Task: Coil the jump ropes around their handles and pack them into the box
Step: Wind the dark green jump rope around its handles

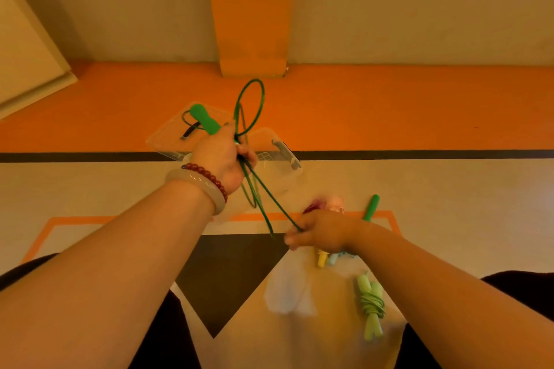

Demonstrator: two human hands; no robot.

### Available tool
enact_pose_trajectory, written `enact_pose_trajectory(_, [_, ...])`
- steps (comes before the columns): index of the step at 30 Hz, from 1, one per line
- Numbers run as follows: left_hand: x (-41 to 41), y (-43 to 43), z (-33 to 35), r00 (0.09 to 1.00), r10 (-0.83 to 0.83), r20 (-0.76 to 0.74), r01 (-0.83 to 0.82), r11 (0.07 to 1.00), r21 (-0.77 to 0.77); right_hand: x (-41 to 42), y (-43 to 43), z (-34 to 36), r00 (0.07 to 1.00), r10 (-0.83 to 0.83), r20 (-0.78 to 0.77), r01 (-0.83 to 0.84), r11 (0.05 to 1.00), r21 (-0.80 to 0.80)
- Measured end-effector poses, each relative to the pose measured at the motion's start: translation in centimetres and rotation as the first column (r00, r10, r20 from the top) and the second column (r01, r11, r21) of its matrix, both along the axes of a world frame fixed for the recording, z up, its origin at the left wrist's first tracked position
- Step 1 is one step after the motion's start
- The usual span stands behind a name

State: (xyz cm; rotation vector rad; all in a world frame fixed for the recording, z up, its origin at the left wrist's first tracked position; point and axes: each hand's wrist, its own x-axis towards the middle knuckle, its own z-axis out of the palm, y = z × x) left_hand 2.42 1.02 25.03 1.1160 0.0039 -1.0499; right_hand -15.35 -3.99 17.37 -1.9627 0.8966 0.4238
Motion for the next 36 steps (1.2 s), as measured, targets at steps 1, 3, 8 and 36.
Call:
enact_pose_trajectory(1, [0.8, 0.0, -0.1, 0.999, 0.012, 0.038, -0.015, 0.998, 0.062, 0.0, -0.2, 0.1, 0.999, -0.036, -0.006, 0.036, 0.999, 0.026])
enact_pose_trajectory(3, [2.0, 0.3, -0.4, 0.993, 0.026, 0.115, -0.047, 0.981, 0.187, -0.1, -0.8, 0.8, 0.968, -0.231, 0.098, 0.225, 0.972, 0.072])
enact_pose_trajectory(8, [3.7, 0.7, -1.9, 0.956, -0.154, 0.251, 0.048, 0.923, 0.381, 0.7, -2.2, 5.9, 0.608, -0.660, 0.442, 0.476, 0.748, 0.461])
enact_pose_trajectory(36, [-4.7, 0.8, -0.9, 0.982, -0.181, 0.054, 0.185, 0.978, -0.096, 1.8, -1.6, 6.4, 0.479, -0.619, 0.622, 0.549, 0.764, 0.338])
